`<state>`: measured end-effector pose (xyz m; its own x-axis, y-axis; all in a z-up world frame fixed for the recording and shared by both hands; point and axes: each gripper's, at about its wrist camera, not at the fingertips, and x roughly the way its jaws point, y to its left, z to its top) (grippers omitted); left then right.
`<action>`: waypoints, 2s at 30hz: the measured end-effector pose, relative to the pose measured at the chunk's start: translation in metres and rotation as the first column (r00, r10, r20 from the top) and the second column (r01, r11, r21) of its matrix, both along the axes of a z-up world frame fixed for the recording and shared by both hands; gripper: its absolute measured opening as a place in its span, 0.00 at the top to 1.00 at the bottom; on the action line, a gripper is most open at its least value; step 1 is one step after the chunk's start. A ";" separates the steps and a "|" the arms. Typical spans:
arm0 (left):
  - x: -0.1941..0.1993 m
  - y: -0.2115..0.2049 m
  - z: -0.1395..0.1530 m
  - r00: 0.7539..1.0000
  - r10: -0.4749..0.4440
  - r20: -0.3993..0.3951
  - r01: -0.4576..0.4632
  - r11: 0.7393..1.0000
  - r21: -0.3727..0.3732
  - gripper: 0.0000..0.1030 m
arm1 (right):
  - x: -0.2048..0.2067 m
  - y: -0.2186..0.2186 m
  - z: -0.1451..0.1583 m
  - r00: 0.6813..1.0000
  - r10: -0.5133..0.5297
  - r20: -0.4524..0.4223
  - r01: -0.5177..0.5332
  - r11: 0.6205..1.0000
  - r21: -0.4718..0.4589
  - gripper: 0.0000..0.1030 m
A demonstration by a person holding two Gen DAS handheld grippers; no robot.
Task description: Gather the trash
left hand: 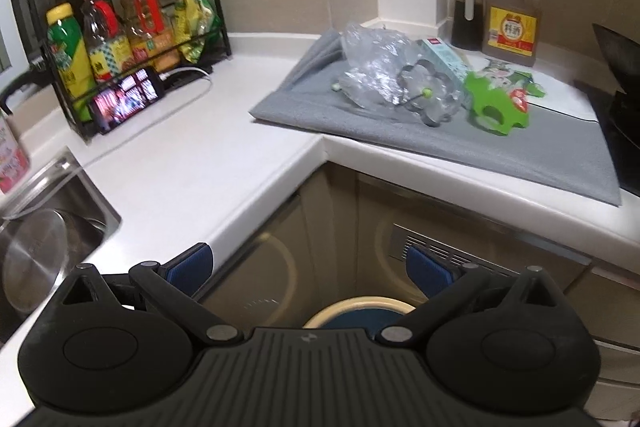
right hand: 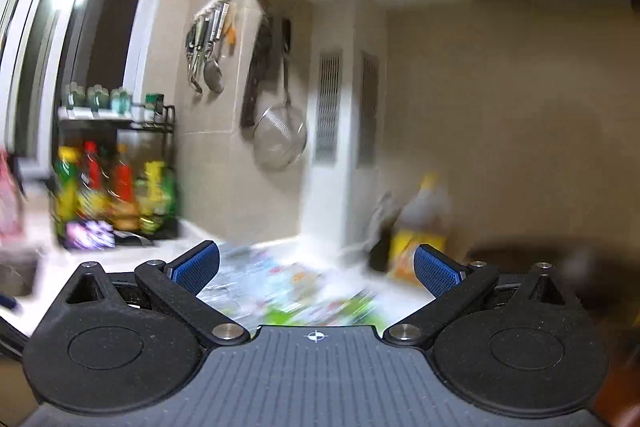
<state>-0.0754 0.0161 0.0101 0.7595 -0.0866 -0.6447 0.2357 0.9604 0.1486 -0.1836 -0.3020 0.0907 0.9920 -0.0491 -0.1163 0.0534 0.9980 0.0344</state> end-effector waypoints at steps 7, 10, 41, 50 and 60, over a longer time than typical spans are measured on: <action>-0.003 0.005 -0.003 1.000 -0.007 0.027 0.008 0.999 -0.041 0.00 | 0.017 0.036 -0.035 0.996 0.054 -0.075 -0.050 0.997 0.058 0.00; 0.001 0.008 -0.007 1.000 -0.008 -0.007 0.007 0.998 -0.060 0.00 | 0.020 0.042 -0.043 0.996 0.021 -0.091 -0.015 0.998 0.060 0.00; 0.007 0.002 -0.017 0.999 0.021 -0.032 -0.020 1.000 0.022 0.00 | 0.032 0.048 -0.068 0.975 0.005 -0.221 0.026 0.990 0.137 0.00; 0.015 -0.007 -0.024 0.998 0.011 -0.056 -0.009 0.999 0.046 0.00 | 0.043 0.040 -0.077 0.969 0.014 -0.248 0.023 0.989 0.145 0.00; 0.027 -0.023 -0.033 0.996 -0.014 -0.087 0.020 0.997 0.075 0.00 | 0.054 0.033 -0.089 0.957 0.010 -0.289 0.039 0.986 0.164 0.00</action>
<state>-0.0482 -0.0069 -0.0232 0.6998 -0.0474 -0.7128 0.2671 0.9428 0.1995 -0.1294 -0.2686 0.0012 0.9143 -0.0192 -0.4046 0.1002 0.9785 0.1802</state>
